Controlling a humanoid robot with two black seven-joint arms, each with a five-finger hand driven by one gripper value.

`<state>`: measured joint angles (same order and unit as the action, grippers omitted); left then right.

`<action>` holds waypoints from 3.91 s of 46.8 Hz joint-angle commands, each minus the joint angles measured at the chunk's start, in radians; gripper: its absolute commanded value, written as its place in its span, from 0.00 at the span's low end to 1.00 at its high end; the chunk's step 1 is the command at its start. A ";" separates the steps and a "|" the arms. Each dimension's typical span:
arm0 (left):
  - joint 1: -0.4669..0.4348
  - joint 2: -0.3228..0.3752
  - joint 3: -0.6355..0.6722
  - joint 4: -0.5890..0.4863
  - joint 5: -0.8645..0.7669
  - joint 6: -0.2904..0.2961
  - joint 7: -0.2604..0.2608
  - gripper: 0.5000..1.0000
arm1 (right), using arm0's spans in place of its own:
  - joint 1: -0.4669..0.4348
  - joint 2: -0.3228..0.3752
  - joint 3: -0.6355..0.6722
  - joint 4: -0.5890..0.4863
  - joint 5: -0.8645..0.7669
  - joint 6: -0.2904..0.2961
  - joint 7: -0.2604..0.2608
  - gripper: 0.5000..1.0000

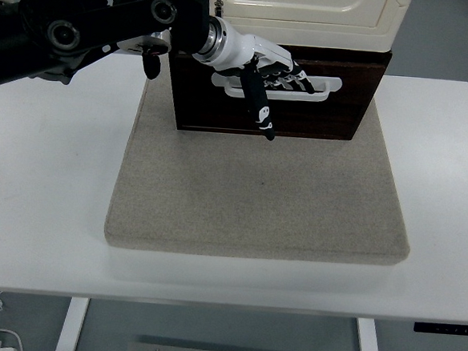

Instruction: Open the drawer under the combination cabinet

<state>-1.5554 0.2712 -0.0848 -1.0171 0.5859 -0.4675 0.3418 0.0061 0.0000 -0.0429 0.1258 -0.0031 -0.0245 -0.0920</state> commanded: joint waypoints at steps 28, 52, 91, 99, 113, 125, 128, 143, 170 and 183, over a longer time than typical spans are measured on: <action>-0.005 0.010 -0.010 -0.031 -0.006 -0.019 0.000 1.00 | 0.000 0.000 0.000 0.000 0.000 0.000 0.000 0.86; -0.005 0.013 -0.012 -0.055 -0.012 -0.026 0.000 1.00 | 0.000 0.000 0.000 0.000 0.000 0.000 0.000 0.86; -0.005 0.031 -0.015 -0.095 -0.018 -0.034 0.006 1.00 | 0.000 0.000 0.000 0.000 0.000 0.000 0.000 0.86; -0.005 0.039 -0.016 -0.106 -0.018 -0.040 0.006 1.00 | 0.000 0.000 0.000 0.000 0.000 0.000 0.000 0.86; -0.005 0.042 -0.023 -0.109 -0.026 -0.049 0.008 1.00 | 0.000 0.000 0.000 0.000 0.000 0.000 0.000 0.86; -0.008 0.042 -0.026 -0.123 -0.031 -0.052 0.006 1.00 | 0.000 0.000 0.000 0.000 0.000 0.000 0.000 0.86; -0.009 0.043 -0.026 -0.123 -0.034 -0.054 0.008 1.00 | 0.000 0.000 0.000 0.000 0.000 0.000 0.000 0.86; -0.011 0.049 -0.027 -0.139 -0.043 -0.065 0.011 1.00 | 0.000 0.000 0.000 0.000 0.000 0.000 0.000 0.86; -0.012 0.057 -0.039 -0.152 -0.051 -0.097 0.013 1.00 | 0.000 0.000 0.000 0.000 0.000 0.000 0.000 0.86; -0.012 0.056 -0.044 -0.155 -0.058 -0.097 0.013 1.00 | 0.000 0.000 0.000 0.000 0.000 0.000 0.000 0.86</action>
<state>-1.5677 0.3277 -0.1283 -1.1702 0.5303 -0.5645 0.3545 0.0061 0.0000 -0.0429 0.1258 -0.0031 -0.0246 -0.0920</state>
